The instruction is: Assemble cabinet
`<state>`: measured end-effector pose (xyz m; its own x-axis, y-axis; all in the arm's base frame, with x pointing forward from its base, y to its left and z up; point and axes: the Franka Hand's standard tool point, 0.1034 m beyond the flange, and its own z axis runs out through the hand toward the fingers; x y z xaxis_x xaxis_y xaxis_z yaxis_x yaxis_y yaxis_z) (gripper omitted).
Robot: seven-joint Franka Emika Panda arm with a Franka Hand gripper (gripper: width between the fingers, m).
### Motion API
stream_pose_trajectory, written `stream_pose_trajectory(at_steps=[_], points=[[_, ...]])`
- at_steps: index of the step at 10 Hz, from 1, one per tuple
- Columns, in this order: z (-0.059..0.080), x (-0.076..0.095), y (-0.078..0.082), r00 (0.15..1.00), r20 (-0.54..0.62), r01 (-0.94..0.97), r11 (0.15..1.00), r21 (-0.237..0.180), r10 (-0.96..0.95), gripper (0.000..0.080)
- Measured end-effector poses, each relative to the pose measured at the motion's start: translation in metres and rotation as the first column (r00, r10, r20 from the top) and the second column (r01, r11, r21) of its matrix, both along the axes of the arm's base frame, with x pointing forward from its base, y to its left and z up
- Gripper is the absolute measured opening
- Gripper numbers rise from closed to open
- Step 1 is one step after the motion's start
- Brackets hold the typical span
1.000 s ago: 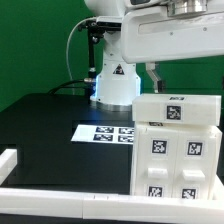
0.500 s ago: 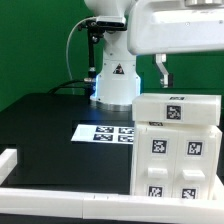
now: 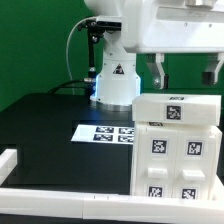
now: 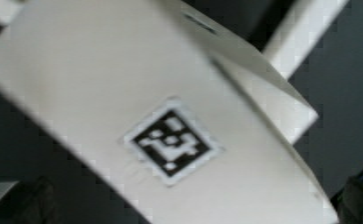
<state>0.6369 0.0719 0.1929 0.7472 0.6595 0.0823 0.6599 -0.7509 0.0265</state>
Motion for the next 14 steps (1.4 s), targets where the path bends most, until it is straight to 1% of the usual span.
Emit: stream_pose_trajectory(at_steps=[1, 2, 4, 5, 6, 7, 9, 10, 12, 13, 14], points=[[-0.003, -0.001, 0.005, 0.988, -0.013, -0.156, 0.987, -0.041, 0.156, 0.0797], [-0.004, -0.002, 0.007, 0.977, -0.016, -0.214, 0.976, -0.047, 0.213, 0.0797], [-0.004, -0.001, -0.001, 0.950, -0.024, -0.312, 0.947, -0.073, 0.311, 0.0797], [-0.009, -0.005, -0.002, 0.959, -0.059, -0.281, 0.957, -0.068, 0.277, 0.0797], [-0.015, -0.003, 0.003, 0.965, -0.077, -0.257, 0.963, -0.081, 0.251, 0.0797], [-0.021, -0.004, 0.009, 0.970, -0.107, -0.229, 0.970, -0.083, 0.219, 0.0797], [-0.030, -0.005, 0.006, 0.970, -0.117, -0.223, 0.971, -0.086, 0.213, 0.0797], [-0.033, -0.003, 0.003, 0.972, -0.101, -0.223, 0.971, -0.091, 0.214, 0.0797], [-0.032, -0.001, 0.000, 0.982, -0.088, -0.176, 0.980, -0.097, 0.167, 0.0797], [-0.032, -0.001, -0.001, 0.982, -0.089, -0.176, 0.979, -0.099, 0.167, 0.0681], [-0.032, -0.001, -0.001, 0.988, -0.086, -0.135, 0.986, -0.100, 0.126, 0.0556]])
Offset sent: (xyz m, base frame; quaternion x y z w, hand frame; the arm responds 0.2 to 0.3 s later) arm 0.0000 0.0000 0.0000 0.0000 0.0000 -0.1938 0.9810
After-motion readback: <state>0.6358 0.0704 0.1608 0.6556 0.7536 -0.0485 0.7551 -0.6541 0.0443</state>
